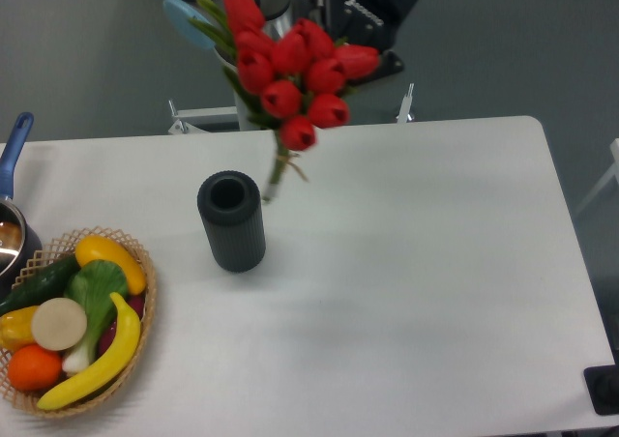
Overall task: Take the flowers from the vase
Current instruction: 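Carry the tulips away from the vase and hold them above the table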
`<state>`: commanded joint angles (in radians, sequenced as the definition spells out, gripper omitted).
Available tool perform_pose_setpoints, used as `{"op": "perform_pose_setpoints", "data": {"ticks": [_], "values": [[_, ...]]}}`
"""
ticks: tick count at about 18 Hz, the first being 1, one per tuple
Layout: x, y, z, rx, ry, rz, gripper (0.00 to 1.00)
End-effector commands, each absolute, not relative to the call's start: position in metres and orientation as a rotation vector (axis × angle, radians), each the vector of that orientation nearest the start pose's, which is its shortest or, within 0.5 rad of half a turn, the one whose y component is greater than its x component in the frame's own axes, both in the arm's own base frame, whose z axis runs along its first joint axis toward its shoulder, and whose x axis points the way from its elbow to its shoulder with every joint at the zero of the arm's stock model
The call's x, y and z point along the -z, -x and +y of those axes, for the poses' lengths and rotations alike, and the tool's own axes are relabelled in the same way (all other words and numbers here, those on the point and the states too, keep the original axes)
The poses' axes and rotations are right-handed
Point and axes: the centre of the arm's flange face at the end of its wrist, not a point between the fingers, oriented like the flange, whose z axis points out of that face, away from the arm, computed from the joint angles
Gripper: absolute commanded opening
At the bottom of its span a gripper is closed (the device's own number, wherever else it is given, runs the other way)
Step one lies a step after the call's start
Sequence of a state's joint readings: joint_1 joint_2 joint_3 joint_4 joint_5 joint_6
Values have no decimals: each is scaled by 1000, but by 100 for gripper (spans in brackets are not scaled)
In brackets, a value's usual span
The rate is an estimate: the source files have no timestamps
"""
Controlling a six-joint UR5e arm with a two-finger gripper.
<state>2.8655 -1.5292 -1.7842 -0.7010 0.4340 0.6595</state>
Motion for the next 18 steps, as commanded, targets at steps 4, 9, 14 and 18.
{"op": "perform_pose_setpoints", "data": {"ticks": [4,9,14,18], "values": [[-534,421,347,-45,2029,-209,16],[-481,468,368,-186,2217,-131,15],[-382,474,431,-240,2554,-123,16],[-357,473,443,-311,2670,-76,20]]}}
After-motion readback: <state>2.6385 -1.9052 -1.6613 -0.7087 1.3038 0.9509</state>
